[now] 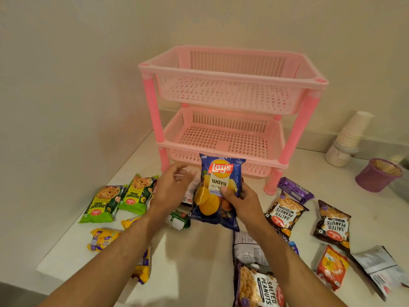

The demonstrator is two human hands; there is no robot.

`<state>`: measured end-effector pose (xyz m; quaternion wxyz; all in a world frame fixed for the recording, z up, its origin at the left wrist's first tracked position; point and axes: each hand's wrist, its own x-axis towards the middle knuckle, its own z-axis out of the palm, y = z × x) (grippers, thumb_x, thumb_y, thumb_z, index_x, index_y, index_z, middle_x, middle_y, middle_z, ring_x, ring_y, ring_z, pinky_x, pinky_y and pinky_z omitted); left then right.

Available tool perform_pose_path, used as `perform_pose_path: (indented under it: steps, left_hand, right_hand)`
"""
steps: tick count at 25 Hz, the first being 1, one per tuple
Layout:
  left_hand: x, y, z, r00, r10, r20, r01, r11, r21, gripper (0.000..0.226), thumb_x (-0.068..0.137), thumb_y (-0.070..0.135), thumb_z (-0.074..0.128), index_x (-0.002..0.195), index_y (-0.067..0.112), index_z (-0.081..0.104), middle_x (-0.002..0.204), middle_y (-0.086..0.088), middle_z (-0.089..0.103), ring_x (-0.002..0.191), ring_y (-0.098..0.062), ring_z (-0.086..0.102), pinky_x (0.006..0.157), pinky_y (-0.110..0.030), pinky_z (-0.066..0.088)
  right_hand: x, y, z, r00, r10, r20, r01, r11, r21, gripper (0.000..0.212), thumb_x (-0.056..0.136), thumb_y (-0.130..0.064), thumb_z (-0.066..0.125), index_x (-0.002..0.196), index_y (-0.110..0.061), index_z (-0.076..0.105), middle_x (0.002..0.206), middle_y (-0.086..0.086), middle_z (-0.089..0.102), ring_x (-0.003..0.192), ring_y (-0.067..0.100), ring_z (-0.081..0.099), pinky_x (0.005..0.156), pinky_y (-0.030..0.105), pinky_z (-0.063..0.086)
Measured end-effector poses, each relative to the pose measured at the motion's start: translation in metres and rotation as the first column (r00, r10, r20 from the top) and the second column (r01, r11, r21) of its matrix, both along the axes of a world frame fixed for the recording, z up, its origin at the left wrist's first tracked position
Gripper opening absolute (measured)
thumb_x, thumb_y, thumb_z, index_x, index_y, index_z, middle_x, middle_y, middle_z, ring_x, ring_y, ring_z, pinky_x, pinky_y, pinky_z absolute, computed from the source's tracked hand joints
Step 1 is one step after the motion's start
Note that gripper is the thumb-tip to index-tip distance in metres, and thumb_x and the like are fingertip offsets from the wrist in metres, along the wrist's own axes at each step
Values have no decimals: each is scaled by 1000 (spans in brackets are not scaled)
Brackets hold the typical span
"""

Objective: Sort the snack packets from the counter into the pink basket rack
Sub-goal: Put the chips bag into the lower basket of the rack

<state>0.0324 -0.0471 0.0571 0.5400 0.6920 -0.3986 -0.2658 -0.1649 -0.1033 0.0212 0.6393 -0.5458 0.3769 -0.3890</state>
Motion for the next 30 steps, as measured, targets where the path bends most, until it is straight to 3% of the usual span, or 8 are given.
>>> perform_pose_path:
  steps: [3,7,12,15,20,23,27,30]
  left_hand:
    - [40,-20,8,992,112,65,-110,993,-45,39,85,25,70,121,19,56,104,4,61,92,-11,60,74,-24,52]
    - [88,-51,10,981,164,102,-165,986,2,55,82,25,74,129,15,48,109,4,56,96,-13,57,55,-11,47]
    - [129,-82,-6,992,76,103,-87,990,109,90,70,34,83,143,20,32,142,0,45,123,-20,48,97,-43,47]
    - [141,-97,-16,998,-61,-1,61,998,29,83,67,26,86,135,27,39,125,15,54,115,-13,54,91,-36,51]
    - [162,-114,-24,996,-57,-63,58,998,17,62,73,18,82,125,17,48,126,0,59,110,-24,63,87,-45,56]
    - [166,-116,-23,998,-65,-16,65,998,11,52,76,17,80,119,19,50,122,3,61,104,-23,65,86,-44,56]
    - [165,-115,-25,996,-77,54,76,997,21,56,77,18,79,124,16,48,128,1,60,106,-23,64,89,-47,54]
    - [165,-115,-23,997,-62,43,61,998,15,57,77,17,79,124,17,48,129,1,59,108,-23,64,91,-48,54]
  right_hand:
    - [18,-25,16,998,-50,28,51,999,-19,38,87,-24,71,121,-12,58,106,1,75,89,17,73,73,29,59]
    - [49,-63,36,991,-131,18,132,990,-51,33,86,-30,73,113,-19,60,102,-3,75,86,14,74,68,25,59]
    - [92,-116,51,981,-192,-8,192,980,-46,20,85,-31,73,101,-30,60,98,-9,72,86,12,72,72,29,60]
    - [115,-147,52,969,-245,-26,245,970,-6,20,86,-31,73,100,-26,61,100,-2,72,86,18,72,72,35,60]
    - [153,-193,46,959,-230,-163,237,971,25,24,91,-24,69,106,-7,62,95,13,69,73,26,64,66,37,56]
    - [177,-215,40,948,-152,-278,171,984,45,15,93,-21,66,101,-8,63,108,21,69,90,34,66,87,53,55]
    - [199,-225,25,910,-65,-409,98,993,60,35,97,-20,60,126,-1,59,122,21,65,109,41,63,93,55,51]
    - [211,-227,15,876,15,-482,16,998,61,35,100,-20,55,130,-2,56,125,23,63,114,43,59,96,56,49]
